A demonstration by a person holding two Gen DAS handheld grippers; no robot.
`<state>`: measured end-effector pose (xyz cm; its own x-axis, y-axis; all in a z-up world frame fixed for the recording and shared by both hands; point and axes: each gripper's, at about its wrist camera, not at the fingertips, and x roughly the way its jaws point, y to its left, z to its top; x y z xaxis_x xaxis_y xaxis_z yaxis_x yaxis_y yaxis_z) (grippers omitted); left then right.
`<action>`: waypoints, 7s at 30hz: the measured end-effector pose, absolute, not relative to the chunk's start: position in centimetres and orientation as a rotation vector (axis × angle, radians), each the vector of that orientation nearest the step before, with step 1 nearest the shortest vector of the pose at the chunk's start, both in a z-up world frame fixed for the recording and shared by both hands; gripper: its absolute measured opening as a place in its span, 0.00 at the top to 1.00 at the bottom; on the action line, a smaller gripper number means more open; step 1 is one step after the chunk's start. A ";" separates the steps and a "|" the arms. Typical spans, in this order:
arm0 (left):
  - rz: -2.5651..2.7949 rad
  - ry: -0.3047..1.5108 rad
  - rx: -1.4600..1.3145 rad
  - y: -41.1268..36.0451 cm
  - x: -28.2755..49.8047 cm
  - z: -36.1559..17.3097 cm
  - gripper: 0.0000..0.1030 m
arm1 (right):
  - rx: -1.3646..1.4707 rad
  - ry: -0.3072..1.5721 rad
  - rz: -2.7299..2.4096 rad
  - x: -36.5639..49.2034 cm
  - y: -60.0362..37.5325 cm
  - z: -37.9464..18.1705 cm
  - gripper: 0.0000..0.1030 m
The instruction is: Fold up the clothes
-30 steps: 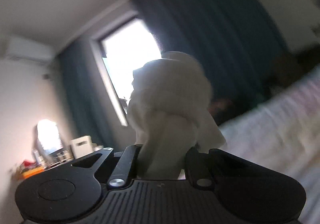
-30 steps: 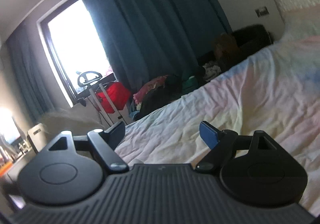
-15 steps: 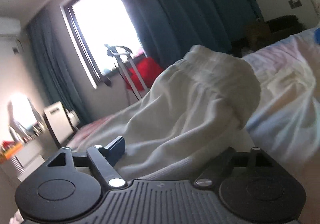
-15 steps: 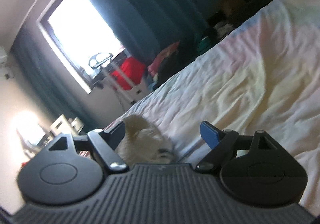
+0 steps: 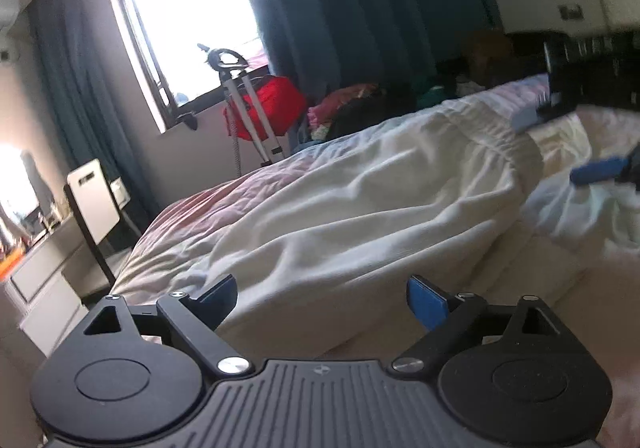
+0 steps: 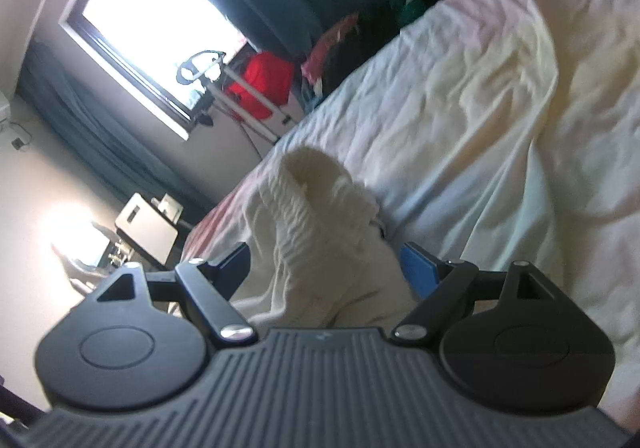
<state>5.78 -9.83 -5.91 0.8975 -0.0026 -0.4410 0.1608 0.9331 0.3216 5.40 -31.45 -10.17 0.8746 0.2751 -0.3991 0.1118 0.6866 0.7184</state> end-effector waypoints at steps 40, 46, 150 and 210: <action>-0.141 0.665 -0.401 3.8 6.2 -4.2 0.09 | 0.854 0.512 -0.014 6.9 -31.0 -13.9 0.56; -0.116 0.729 -0.499 5.0 7.2 -5.9 0.09 | 0.833 0.582 0.028 7.3 -29.7 -14.4 0.22; -0.684 0.537 -0.060 -27.0 13.8 4.9 0.22 | 0.771 0.379 -0.501 1.1 -48.3 -0.4 0.58; -0.584 0.332 -0.024 -11.5 -6.1 5.9 0.00 | 0.155 0.201 -0.413 -10.3 -30.0 -0.6 0.15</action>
